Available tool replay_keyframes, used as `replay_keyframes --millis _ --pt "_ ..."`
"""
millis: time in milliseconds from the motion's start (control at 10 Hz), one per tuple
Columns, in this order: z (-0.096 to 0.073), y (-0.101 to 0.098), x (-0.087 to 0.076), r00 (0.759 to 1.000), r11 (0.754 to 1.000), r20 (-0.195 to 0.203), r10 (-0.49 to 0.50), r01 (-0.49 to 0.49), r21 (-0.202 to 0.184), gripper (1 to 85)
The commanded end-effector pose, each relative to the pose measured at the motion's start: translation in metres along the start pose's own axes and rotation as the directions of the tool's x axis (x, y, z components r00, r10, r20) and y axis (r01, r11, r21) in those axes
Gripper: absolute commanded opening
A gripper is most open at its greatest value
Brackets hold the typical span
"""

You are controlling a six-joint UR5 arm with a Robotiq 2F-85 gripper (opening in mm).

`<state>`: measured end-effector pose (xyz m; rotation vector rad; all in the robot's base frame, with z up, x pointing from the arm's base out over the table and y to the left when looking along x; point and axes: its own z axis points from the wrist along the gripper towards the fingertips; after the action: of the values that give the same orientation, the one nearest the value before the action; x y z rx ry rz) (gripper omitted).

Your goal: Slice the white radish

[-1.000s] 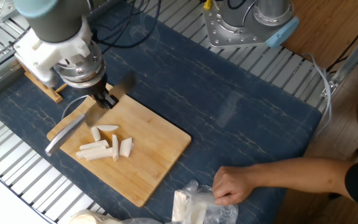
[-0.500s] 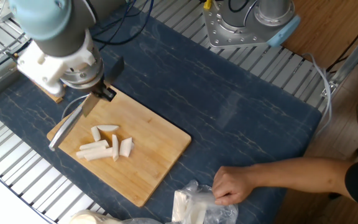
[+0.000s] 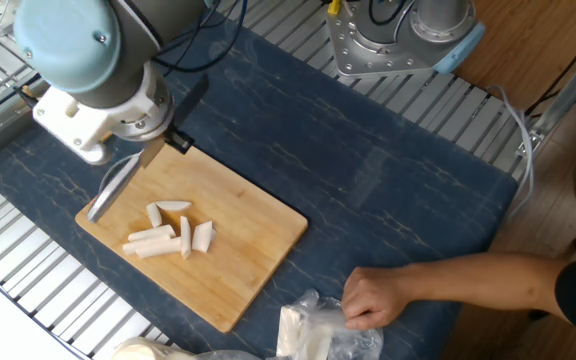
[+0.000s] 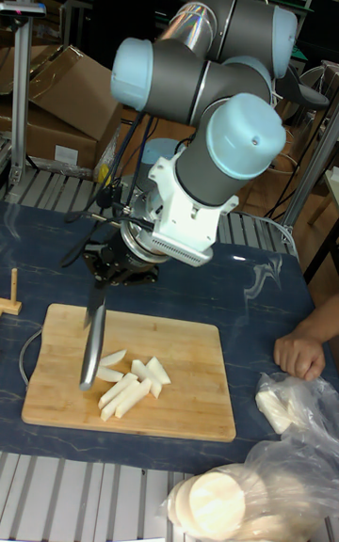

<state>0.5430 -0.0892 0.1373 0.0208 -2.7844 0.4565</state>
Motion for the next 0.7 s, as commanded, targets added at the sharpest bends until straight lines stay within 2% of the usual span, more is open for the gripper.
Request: replay_keyframes --millis 0,100,400,500,600 --pt "-0.002 -0.005 0.011 1.0 1.0 -0.02 -0.007 0.007 0.005 1.0" --pt "0.001 -0.01 0.008 0.999 0.999 0.006 -0.037 0.037 0.005 1.0" --pt "0.003 -0.001 0.002 0.998 0.997 0.051 -0.045 0.048 -0.058 1.0" --pt "0.001 0.01 0.002 0.998 0.994 0.059 -0.019 0.025 -0.104 1.0" --pt "-0.005 0.029 0.004 0.997 0.981 0.063 0.05 -0.037 -0.189 1.0"
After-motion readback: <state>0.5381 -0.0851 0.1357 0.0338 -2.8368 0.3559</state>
